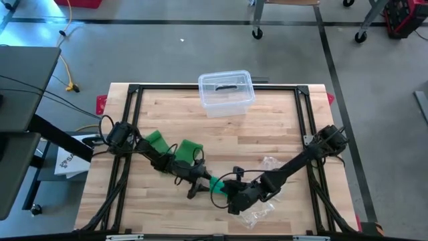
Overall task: Roll bandage
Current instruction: Roll the blue bandage
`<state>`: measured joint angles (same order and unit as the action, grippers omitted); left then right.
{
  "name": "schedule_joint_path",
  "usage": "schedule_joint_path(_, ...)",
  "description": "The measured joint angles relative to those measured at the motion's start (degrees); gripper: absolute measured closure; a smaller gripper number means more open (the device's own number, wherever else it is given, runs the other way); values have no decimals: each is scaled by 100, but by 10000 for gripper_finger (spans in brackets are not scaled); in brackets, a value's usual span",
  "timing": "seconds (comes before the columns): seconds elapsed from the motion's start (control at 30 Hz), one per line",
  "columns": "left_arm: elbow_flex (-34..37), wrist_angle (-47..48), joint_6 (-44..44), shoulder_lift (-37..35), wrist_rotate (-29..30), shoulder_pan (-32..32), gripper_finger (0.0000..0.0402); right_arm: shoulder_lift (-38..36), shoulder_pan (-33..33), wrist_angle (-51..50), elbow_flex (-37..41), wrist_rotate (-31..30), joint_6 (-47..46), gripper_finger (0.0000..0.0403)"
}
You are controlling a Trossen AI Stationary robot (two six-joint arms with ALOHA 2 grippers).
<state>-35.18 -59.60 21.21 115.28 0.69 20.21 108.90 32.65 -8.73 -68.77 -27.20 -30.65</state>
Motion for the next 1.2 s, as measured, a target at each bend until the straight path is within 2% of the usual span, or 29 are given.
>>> schedule_joint_path(0.23,0,-18,-92,-4,-449,-81,154,0,82,-26,-4,-186,-198,403)
schedule_joint_path(0.4,0,27,-88,-7,-509,-49,154,0,32,-45,-48,-223,-394,403)
schedule_joint_path(0.57,0,23,-142,-7,-508,-32,154,0,20,-74,-50,617,-401,403)
schedule_joint_path(0.63,0,23,-183,-7,-510,-59,154,0,46,-210,-50,686,-483,403)
schedule_joint_path(0.77,0,23,-192,-7,-501,-75,154,0,55,-521,-52,228,-864,403)
schedule_joint_path(0.9,0,23,-228,-7,-489,-73,154,-1,-14,-380,-55,-286,-903,403)
schedule_joint_path(1.2,-2,24,-245,-7,-372,4,154,-14,-420,-376,-57,-526,-1429,403)
